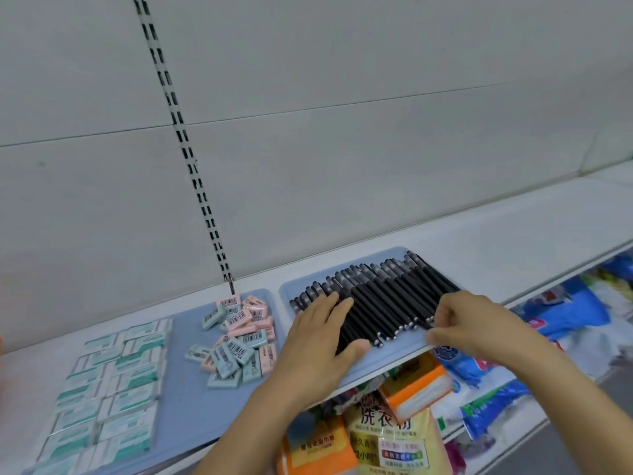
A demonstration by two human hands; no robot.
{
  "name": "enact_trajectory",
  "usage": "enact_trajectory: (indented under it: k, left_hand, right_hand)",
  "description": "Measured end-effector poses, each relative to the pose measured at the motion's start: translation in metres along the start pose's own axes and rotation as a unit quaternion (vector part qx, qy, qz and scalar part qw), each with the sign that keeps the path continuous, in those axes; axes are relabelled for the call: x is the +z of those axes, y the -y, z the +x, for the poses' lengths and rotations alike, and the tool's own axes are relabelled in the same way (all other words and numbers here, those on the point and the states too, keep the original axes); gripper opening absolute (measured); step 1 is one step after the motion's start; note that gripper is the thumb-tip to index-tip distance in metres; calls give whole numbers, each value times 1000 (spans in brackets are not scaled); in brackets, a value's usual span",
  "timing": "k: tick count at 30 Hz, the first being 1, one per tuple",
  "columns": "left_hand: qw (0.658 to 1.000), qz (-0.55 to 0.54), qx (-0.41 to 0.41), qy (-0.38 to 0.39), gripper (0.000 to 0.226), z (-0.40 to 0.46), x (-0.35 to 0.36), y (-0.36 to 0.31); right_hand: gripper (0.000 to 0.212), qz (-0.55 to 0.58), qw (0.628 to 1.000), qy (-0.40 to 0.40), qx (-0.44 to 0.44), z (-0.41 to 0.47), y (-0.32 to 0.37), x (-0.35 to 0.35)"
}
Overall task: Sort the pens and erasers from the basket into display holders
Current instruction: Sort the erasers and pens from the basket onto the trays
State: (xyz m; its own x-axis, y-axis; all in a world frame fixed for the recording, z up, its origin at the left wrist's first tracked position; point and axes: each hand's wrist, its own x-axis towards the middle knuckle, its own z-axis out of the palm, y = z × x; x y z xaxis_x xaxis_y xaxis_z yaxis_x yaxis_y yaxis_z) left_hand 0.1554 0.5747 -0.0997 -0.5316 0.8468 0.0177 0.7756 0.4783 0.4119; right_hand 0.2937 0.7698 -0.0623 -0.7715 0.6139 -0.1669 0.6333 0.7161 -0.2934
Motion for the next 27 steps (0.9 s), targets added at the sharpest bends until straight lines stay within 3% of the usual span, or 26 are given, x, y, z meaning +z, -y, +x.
enact_trajectory:
  k: [3, 10, 15, 18, 21, 27]
  left_hand:
    - [1000, -17, 4, 9, 68, -1, 4, 6]
    - [1000, -25, 12, 3, 67, -2, 6, 9]
    - [997, -48, 18, -57, 64, -12, -4, 11]
    - [991, -36, 30, -126, 60, -33, -16, 16]
    - [987, -45, 27, -155, 55, -68, -34, 27]
    - [962, -56, 10, -265, 40, -162, -94, 91]
  right_hand:
    - [13, 26, 999, -17, -18, 3, -9, 15]
    - [23, 111, 983, -133, -62, 6, -10, 30]
    - [17, 119, 967, -200, -102, -10, 6, 33]
    - [6, 133, 950, -233, -161, -25, 38, 32]
    - [10, 175, 933, -241, -204, -39, 79, 37]
    - [9, 236, 905, -165, -314, -59, 202, 59]
